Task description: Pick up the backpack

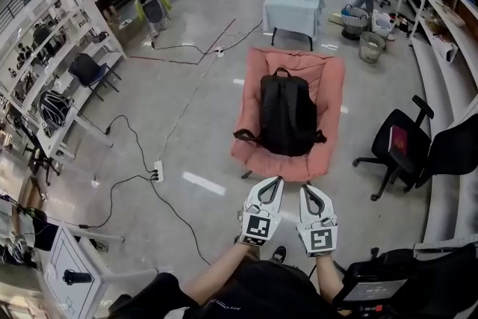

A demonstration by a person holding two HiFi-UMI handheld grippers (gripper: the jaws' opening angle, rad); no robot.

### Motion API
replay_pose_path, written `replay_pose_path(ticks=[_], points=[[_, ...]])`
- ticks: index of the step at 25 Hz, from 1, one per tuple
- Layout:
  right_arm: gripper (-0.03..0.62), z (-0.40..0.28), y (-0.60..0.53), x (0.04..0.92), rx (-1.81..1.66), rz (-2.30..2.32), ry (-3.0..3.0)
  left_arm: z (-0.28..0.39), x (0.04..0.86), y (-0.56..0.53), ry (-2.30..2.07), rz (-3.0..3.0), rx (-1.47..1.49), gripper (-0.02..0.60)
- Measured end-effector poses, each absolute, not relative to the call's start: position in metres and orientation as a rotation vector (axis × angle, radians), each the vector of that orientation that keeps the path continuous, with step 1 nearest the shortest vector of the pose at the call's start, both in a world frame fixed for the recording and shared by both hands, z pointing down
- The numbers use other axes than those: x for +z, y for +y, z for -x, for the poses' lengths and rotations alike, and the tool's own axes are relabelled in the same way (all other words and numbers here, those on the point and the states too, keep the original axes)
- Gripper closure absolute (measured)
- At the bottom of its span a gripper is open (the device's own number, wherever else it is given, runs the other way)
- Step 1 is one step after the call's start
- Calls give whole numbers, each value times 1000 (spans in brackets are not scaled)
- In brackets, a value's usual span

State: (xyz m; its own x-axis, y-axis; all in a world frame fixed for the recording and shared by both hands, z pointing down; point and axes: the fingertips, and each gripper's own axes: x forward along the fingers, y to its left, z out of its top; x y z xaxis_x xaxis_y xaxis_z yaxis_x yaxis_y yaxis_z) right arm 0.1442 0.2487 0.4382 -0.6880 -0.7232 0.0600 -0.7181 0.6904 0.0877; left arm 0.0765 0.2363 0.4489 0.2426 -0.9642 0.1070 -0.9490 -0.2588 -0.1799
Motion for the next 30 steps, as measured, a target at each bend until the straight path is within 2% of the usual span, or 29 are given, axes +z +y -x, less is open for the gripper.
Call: replay_pose_path(ticks=[7,13,22,30], points=[[579,-129,203,441,-152,-1217,-2767,-65,459,178,1855,2475,-214,580],[579,-89,159,434,-192,-1157,-2712,-42,446,122,1816,2518,-105,580],[579,-10,104,430,-221,-1081,-2676,39,451,69,1886,2529,-61,580],[579,30,55,440,-199,-1043,-2678,93,469,32,1966,2519,-97,580]])
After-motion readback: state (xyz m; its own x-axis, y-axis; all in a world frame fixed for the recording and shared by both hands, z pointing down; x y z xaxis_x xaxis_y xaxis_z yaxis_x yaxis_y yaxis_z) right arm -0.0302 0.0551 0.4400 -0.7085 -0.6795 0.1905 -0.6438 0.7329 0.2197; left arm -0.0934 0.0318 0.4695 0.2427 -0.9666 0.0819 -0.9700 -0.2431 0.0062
